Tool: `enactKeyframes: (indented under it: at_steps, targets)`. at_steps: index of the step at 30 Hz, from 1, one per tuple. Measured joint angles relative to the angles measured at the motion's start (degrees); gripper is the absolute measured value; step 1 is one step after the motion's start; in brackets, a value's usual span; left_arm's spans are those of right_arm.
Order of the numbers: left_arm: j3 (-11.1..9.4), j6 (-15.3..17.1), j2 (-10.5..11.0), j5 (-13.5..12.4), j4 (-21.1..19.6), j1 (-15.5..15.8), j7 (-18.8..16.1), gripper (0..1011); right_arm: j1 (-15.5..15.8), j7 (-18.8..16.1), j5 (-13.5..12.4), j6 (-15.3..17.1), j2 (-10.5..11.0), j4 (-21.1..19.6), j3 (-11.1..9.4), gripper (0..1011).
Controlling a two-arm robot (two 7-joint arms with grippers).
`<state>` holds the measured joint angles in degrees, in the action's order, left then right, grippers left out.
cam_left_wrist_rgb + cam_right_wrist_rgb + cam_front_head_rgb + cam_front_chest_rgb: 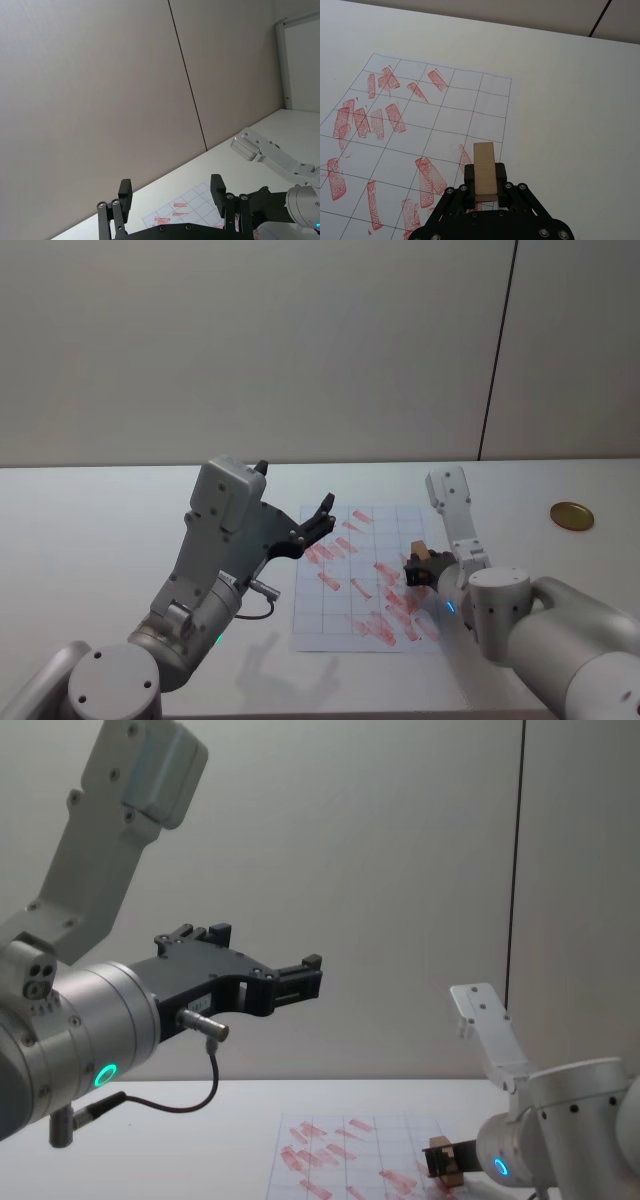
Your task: Use the one hand to pick up the stamp and affix it onto the A4 paper.
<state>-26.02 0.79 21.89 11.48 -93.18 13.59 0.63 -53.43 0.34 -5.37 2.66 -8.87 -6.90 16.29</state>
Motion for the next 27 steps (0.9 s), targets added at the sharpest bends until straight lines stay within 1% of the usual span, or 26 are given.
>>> enactKeyframes:
  at_steps: [10,15,19,22,25,26,27]
  targets:
    - [0.0,0.0,0.0,0.0,0.0,0.0,0.0,993,-0.5,-0.1,0.0,-1.2,-0.1,1.2,-0.7,219]
    - [0.0,0.0,0.0,0.0,0.0,0.0,0.0,993,-0.8,-0.2,0.0,-2.6,0.0,1.4,-1.3,219]
    - [0.0,0.0,0.0,0.0,0.0,0.0,0.0,993,-1.0,-0.4,-0.2,-3.8,0.1,0.8,-1.8,220]
    - [0.0,0.0,0.0,0.0,0.0,0.0,0.0,993,-0.9,-0.8,-0.3,-4.9,0.4,-1.6,-2.3,219]
    - [0.0,0.0,0.0,0.0,0.0,0.0,0.0,993,-0.1,-1.0,-0.4,-4.8,0.7,-4.4,-2.6,219]
    - [0.0,0.0,0.0,0.0,0.0,0.0,0.0,993,1.2,-1.0,-0.4,-4.3,1.0,-7.8,-2.8,220]
    - [0.0,0.0,0.0,0.0,0.0,0.0,0.0,993,2.0,-1.1,-0.5,-3.7,1.2,-10.1,-3.0,219]
